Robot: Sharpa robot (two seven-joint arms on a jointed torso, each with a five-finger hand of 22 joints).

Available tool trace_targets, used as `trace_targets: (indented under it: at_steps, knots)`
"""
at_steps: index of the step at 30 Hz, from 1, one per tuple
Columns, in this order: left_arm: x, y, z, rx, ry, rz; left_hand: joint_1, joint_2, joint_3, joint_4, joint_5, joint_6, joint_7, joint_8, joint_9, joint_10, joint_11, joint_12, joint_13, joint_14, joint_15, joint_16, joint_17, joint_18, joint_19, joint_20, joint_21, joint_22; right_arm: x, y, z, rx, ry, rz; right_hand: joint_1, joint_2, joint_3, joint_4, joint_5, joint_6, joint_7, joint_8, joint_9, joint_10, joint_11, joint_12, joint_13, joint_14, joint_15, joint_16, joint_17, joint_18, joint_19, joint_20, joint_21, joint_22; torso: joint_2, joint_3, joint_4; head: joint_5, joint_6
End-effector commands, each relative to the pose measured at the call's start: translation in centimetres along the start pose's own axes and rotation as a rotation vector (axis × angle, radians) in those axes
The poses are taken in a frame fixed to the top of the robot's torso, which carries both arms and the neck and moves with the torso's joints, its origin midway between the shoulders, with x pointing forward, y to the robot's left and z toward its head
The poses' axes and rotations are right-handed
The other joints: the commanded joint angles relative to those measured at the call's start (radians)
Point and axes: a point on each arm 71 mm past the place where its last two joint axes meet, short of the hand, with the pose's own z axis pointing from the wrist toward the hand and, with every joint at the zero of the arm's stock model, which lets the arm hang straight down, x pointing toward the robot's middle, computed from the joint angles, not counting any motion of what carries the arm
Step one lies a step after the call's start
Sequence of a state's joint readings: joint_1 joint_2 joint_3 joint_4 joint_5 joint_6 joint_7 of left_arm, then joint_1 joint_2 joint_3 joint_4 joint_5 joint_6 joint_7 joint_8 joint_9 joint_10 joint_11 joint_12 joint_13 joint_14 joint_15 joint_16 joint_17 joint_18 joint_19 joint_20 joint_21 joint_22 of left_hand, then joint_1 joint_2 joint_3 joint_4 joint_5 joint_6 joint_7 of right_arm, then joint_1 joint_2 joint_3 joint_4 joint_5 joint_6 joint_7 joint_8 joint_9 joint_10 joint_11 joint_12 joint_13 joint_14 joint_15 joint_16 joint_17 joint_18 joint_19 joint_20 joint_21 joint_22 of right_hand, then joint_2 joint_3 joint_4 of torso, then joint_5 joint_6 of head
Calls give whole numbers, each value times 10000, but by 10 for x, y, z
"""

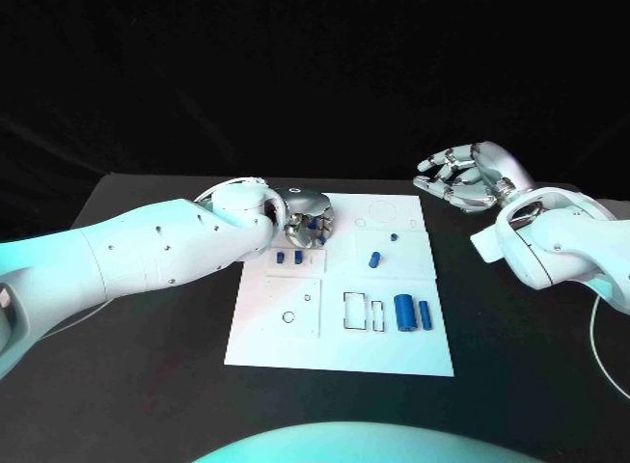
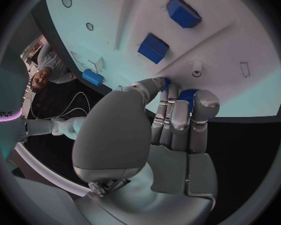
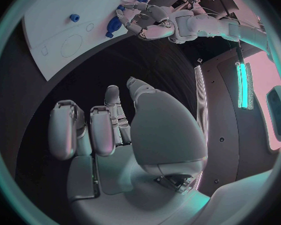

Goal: Assemble the parts on the task board

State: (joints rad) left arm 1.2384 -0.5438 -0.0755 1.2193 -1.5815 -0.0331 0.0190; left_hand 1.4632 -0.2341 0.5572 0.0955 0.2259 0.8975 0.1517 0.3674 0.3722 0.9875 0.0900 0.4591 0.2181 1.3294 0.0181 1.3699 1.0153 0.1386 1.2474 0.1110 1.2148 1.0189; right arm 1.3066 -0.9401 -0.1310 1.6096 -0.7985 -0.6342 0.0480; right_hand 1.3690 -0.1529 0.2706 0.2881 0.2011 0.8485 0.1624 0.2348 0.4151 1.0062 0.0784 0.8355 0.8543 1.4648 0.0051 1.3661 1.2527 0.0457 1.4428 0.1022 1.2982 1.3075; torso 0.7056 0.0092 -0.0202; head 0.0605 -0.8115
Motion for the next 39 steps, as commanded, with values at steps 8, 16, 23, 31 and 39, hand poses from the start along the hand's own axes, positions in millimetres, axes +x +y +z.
trace_targets:
  at_steps: [8,16,23,31,39]
  knots:
    - [10,-2,2,26,462,-39,-26,127,148,-88,-33,196,5,-111,-62,207,-14,-99,-71,138,-11,124,66,-182,96,-8,135,131,1,1,0,-118,57,-15,-99,-22,63,1,-28,-52,5,33,-10,83,-18,-39,-11,170,-60,-47,7,182,-32,8,-48,929,2,-7,2,-46,-31]
    - [15,0,2,-33,370,-91,-57,201,370,-302,-32,460,4,-270,-164,560,-23,-475,-233,213,-32,204,35,-221,189,-20,336,383,1,1,0,-126,50,-15,-99,-22,63,1,-28,-52,5,33,-10,83,-18,-39,-11,170,-60,-47,7,182,-32,8,-48,929,-2,8,-2,-40,-48]
    - [14,-1,2,46,125,-120,-114,203,434,-390,-36,564,10,-342,-201,711,-29,-679,-301,243,-35,229,10,-233,216,-28,401,463,1,2,-1,-146,41,-16,-99,-22,63,1,-28,-52,5,33,-10,83,-18,-39,-11,170,-60,-47,7,182,-32,8,-48,929,-6,1,-9,-33,-40]
    - [12,-4,-1,245,-219,-377,-160,217,480,-474,-22,684,11,-391,-223,875,-43,-846,-345,303,-47,267,29,-254,287,-43,495,590,1,2,-1,-171,28,-14,-112,-18,70,-2,-27,-40,-1,53,-7,98,-23,-43,-31,170,-63,-56,0,184,-33,6,-60,923,-9,3,-5,-34,-5]
    - [6,-5,-9,407,-607,-807,-215,203,497,-503,-9,708,27,-443,-245,919,-30,-969,-379,328,-40,281,31,-257,296,-47,512,609,1,2,-1,-191,4,-16,-112,-18,70,-2,-27,-40,-1,53,-7,98,-23,-43,-31,170,-63,-56,0,184,-33,6,-60,923,-16,5,14,-28,39]
